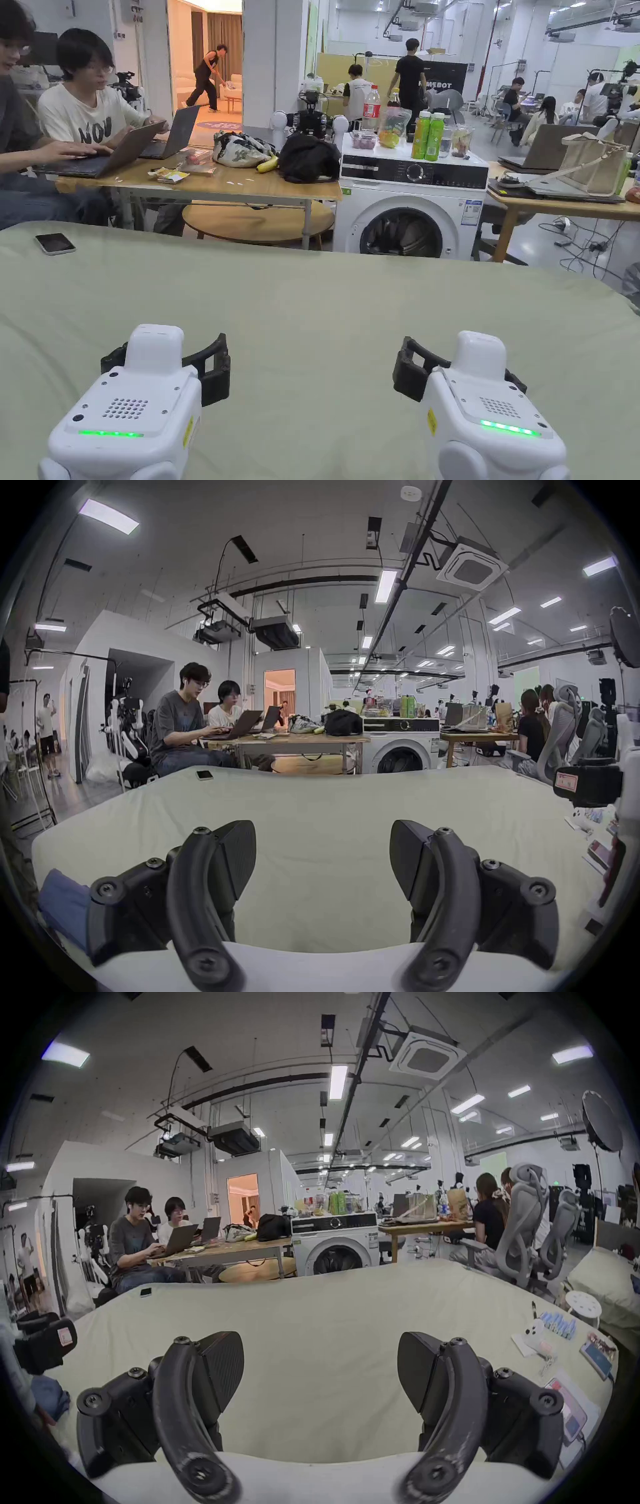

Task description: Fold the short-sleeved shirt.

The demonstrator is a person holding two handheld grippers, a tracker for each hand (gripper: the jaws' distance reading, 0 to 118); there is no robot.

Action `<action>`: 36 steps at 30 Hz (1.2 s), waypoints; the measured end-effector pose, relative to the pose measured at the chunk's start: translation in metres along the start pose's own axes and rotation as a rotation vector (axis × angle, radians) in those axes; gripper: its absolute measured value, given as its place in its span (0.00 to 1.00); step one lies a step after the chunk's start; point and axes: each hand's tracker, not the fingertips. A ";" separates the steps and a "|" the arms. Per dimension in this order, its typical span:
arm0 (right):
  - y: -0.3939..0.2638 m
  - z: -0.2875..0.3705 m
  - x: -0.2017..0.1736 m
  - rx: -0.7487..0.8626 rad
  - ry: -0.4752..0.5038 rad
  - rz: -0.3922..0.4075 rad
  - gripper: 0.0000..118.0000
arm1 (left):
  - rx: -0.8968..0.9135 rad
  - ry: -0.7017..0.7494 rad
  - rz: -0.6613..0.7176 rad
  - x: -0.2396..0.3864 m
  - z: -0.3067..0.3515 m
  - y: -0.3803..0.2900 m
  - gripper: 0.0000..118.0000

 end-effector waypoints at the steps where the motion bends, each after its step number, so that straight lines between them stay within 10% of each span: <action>1: 0.001 0.000 0.002 -0.004 0.010 -0.014 0.78 | 0.000 -0.002 -0.008 0.000 0.000 0.000 0.68; 12: 0.002 -0.008 0.003 -0.105 -0.017 -0.084 0.78 | 0.054 0.050 -0.078 0.007 0.007 0.003 0.68; 34: -0.005 -0.014 -0.016 -0.124 -0.130 0.079 0.78 | -0.064 0.036 0.035 -0.014 -0.011 -0.008 0.68; 36: -0.007 -0.015 -0.014 -0.123 -0.095 0.064 0.62 | -0.067 0.032 0.034 -0.015 -0.011 -0.008 0.68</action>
